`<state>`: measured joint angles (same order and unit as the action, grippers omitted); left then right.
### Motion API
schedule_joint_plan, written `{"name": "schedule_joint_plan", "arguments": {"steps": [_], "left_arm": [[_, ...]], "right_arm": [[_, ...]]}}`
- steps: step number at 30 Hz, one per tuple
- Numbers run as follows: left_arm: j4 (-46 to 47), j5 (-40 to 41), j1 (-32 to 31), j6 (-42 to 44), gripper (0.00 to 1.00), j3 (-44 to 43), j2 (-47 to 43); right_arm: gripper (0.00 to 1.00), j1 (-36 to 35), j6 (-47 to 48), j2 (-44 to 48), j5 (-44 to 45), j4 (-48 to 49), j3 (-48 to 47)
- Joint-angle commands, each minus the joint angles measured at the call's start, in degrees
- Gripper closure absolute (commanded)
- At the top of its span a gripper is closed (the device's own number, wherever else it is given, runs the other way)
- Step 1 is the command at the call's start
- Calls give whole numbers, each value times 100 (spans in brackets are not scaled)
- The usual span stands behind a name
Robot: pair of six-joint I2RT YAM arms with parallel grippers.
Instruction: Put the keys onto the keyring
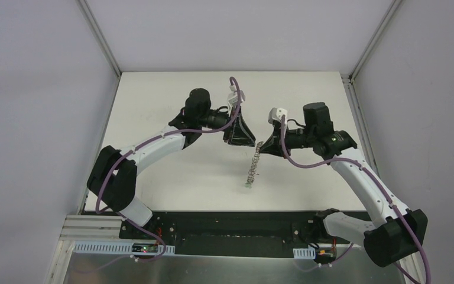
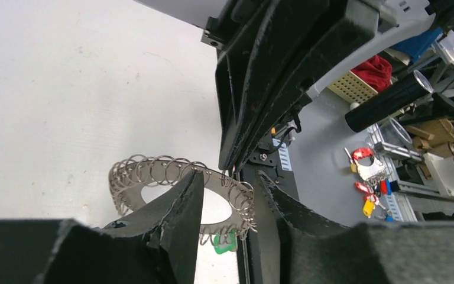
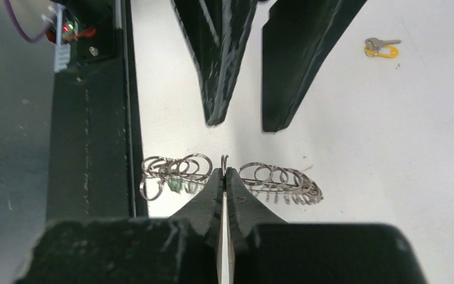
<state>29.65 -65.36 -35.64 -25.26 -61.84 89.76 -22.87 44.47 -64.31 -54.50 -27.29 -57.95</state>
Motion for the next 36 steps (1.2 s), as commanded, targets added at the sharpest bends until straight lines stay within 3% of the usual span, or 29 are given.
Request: {"name": "schedule_joint_plan", "arguments": {"steps": [1, 4, 7, 9, 18, 28, 36], "left_arm": [[-2114, 13, 231, 1865, 60, -603, -377], [-4644, 635, 259, 3517, 57, -1181, -364], [-6002, 1275, 257, 4247, 56, -1745, -138], [-6430, 1688, 263, 4275, 55, -1987, 40], [-6354, 2361, 268, 3095, 46, -2183, 385], [-6527, 2376, 268, 3152, 45, -2011, 266], [-6847, 2195, 268, 3349, 45, -1799, 46]], "right_arm": [[100, -232, 1107, 266, 408, -343, -228], [100, -448, 1491, 453, 823, -408, -68], [100, -624, 1843, 616, 1287, -403, 83], [100, -740, 2002, 714, 1578, -365, 186], [100, -824, 2294, 790, 1353, -763, 183], [100, -501, 2643, -298, -1123, -2315, -718], [100, -429, 3791, -1382, -2112, -3966, -1676]]}}
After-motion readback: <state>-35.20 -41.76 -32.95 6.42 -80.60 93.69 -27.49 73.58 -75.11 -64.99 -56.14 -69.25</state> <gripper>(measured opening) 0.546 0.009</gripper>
